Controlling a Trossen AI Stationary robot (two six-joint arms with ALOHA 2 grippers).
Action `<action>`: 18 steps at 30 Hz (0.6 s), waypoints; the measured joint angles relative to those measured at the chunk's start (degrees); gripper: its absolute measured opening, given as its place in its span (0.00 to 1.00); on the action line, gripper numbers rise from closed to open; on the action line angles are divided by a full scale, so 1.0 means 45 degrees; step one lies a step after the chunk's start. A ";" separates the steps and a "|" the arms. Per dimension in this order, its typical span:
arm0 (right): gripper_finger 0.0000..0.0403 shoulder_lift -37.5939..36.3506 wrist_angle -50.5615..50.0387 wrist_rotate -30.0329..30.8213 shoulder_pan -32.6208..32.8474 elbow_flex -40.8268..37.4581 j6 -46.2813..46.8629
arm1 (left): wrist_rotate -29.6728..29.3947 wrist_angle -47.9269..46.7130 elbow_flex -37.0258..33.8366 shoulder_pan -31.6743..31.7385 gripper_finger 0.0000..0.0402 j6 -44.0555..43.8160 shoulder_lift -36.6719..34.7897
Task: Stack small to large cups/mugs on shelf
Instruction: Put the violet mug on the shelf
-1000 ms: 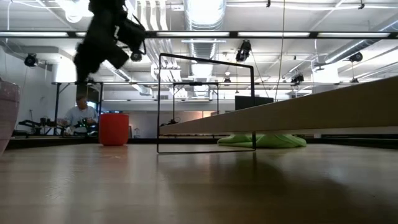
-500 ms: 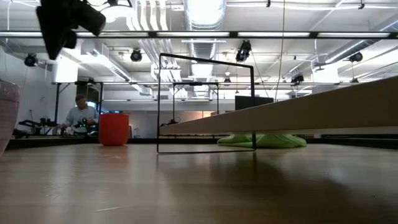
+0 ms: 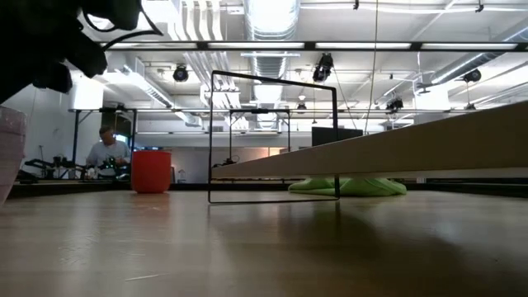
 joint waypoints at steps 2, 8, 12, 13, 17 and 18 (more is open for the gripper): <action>0.18 0.0000 -0.0002 -0.0002 0.0000 0.0000 0.0000 | 0.0000 0.0416 -0.0030 -0.0359 0.12 -0.0009 0.0301; 0.18 0.0000 -0.0002 -0.0002 0.0000 0.0000 -0.0005 | -0.1224 0.0484 0.0408 -0.0899 0.12 -0.0039 0.0935; 0.18 0.0000 -0.0002 -0.0002 0.0000 0.0000 -0.0005 | -0.1627 0.1001 0.0444 -0.0935 0.12 -0.0034 0.1054; 0.18 0.0000 -0.0007 -0.0002 0.0000 0.0000 -0.0005 | -0.1627 0.1186 0.0389 -0.0935 0.12 -0.0034 0.1044; 0.18 0.0000 -0.0019 -0.0002 0.0000 0.0000 -0.0005 | -0.1625 0.1598 0.0295 -0.0945 0.12 -0.0031 0.1069; 0.18 0.0000 -0.0028 -0.0002 0.0000 0.0000 -0.0005 | -0.1634 0.1612 0.0280 -0.0945 0.12 -0.0029 0.1086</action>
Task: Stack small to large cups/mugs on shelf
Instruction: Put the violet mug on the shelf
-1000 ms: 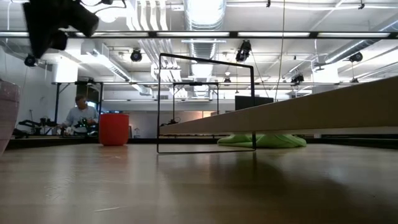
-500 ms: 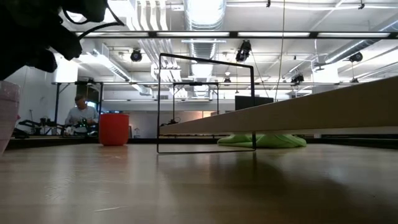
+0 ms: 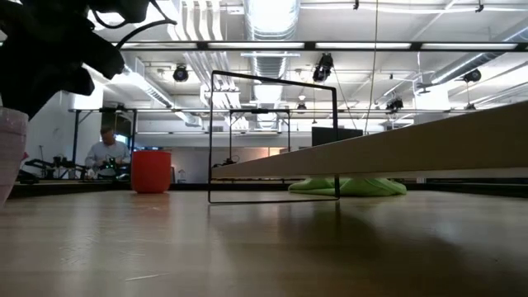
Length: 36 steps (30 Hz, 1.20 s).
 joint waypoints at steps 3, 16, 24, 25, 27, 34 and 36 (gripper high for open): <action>0.18 0.0000 -0.0017 0.0000 0.0000 0.0000 -0.0005 | -0.0009 0.0088 -0.0092 -0.0005 0.12 0.0000 0.0020; 0.18 0.0000 -0.0017 0.0000 0.0000 0.0000 -0.0007 | -0.0114 0.0515 -0.0263 -0.0010 0.12 -0.0005 0.1162; 0.18 0.0000 -0.0017 0.0000 0.0000 0.0000 -0.0012 | 0.0103 0.0422 -0.0224 -0.0006 0.02 0.0021 0.1795; 0.18 0.0000 -0.0017 0.0000 0.0000 0.0000 -0.0018 | 0.0110 0.0419 -0.0215 -0.0010 0.02 0.0024 0.1794; 0.18 0.0000 -0.0017 0.0000 0.0000 0.0000 -0.0028 | 0.0109 0.0433 -0.0106 -0.0015 0.01 0.0014 0.1785; 0.18 0.0000 -0.0017 0.0000 0.0000 0.0000 -0.0045 | 0.0017 0.0518 0.1268 -0.0005 0.01 -0.0699 0.1484; 0.18 0.0000 -0.0017 0.0000 0.0000 0.0000 -0.0049 | 0.0056 0.0605 0.1897 -0.0009 0.00 -0.0871 0.1484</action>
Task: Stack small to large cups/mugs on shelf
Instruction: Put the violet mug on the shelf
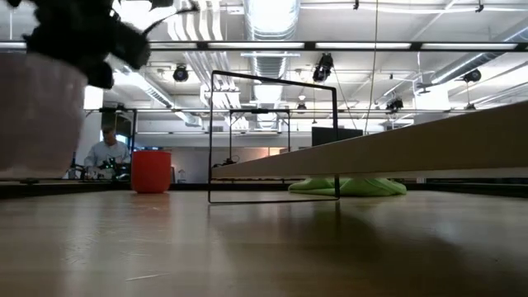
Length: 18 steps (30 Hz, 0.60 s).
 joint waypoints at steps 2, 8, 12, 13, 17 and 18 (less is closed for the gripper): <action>0.18 0.0000 0.0000 0.0000 0.0000 0.0000 0.0005 | -0.0005 -0.0005 0.0591 -0.0006 0.00 -0.0419 -0.0010; 0.18 0.0000 0.0000 0.0000 0.0000 0.0000 0.0005 | -0.0063 -0.0080 0.2209 -0.0020 0.00 -0.1261 0.0063; 0.18 0.0000 0.0000 0.0000 0.0000 0.0000 0.0006 | -0.0154 0.0216 0.3248 -0.0105 0.00 -0.1484 0.0063; 0.18 0.0000 0.0000 0.0000 0.0000 0.0000 0.0015 | -0.0293 0.0291 0.3506 -0.0162 0.00 -0.1489 0.0063; 0.18 0.0000 0.0000 0.0000 -0.0005 0.0000 0.0015 | -0.0903 0.0939 0.4304 -0.0370 0.00 -0.1479 0.0063; 0.18 0.0000 0.0000 0.0000 -0.0004 0.0000 0.0015 | -0.0997 0.1168 0.4455 -0.0418 0.00 -0.1475 0.0063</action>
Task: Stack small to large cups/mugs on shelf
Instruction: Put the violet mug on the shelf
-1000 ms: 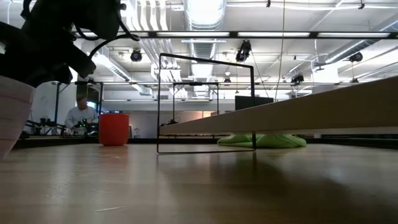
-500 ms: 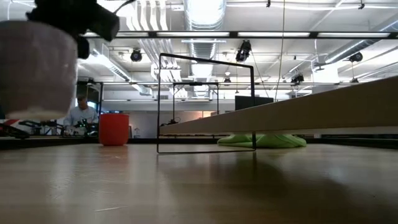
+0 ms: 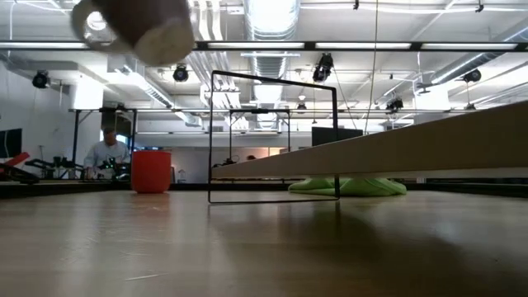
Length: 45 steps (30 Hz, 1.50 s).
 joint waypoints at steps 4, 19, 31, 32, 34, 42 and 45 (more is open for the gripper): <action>0.18 0.0000 0.0000 0.0009 -0.0006 0.0000 0.0000 | -0.0086 0.0816 0.0377 -0.0150 0.00 0.0002 0.0075; 0.18 -0.0273 0.0002 0.1210 -0.0001 0.0000 0.0131 | -0.0277 0.0974 0.5276 -0.0467 0.00 0.2392 0.4567; 0.18 -0.1197 0.0000 0.1710 -0.0001 0.0000 0.0048 | -0.0403 0.0951 0.7788 -0.0467 0.00 0.3148 0.7423; 0.18 -0.1274 0.0004 0.1715 -0.0001 0.0001 0.0043 | -0.0417 0.0974 0.7816 -0.0467 0.00 0.3191 0.7572; 0.18 -0.1434 0.0000 0.1715 -0.0001 0.0005 0.0034 | -0.0449 0.0961 0.7840 -0.0467 0.00 0.3586 0.7828; 0.18 -0.1681 0.0005 0.1710 -0.0001 0.0005 0.0027 | -0.0771 0.1781 0.7854 -0.0457 0.00 0.4046 0.8497; 0.18 -0.1681 0.0001 0.1710 -0.0001 0.0005 -0.0076 | -0.0770 0.2021 0.7827 -0.0462 0.00 0.4130 0.8616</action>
